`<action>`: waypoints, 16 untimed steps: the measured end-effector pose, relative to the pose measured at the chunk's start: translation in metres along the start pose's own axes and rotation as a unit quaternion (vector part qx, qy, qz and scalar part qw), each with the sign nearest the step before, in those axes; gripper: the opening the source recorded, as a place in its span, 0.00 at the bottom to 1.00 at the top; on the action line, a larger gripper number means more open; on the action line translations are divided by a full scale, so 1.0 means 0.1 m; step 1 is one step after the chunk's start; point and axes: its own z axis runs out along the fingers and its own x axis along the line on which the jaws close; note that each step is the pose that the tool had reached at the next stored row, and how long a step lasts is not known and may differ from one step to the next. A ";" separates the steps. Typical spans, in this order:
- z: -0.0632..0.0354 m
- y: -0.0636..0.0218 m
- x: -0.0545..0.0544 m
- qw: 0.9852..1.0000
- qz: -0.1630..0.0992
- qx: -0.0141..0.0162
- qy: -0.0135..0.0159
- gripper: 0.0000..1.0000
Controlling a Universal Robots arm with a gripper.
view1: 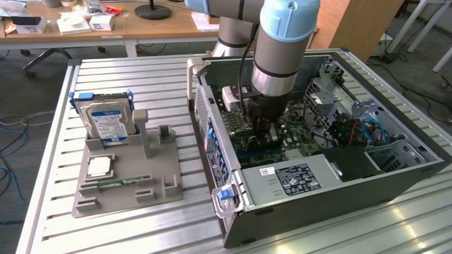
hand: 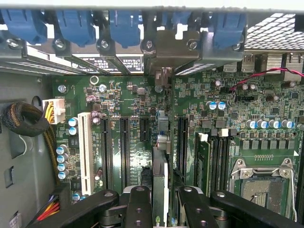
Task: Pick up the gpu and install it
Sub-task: 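Insert the gpu into the slot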
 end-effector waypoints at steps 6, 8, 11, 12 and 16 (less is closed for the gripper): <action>0.004 0.010 0.00 1.000 0.000 0.001 0.000 0.26; 0.008 0.012 0.00 1.000 0.000 0.001 0.000 0.26; 0.018 0.012 0.00 1.000 -0.001 0.001 0.000 0.26; 0.023 0.014 0.00 1.000 -0.001 0.001 0.000 0.26; 0.029 0.014 0.00 1.000 -0.001 0.001 0.000 0.26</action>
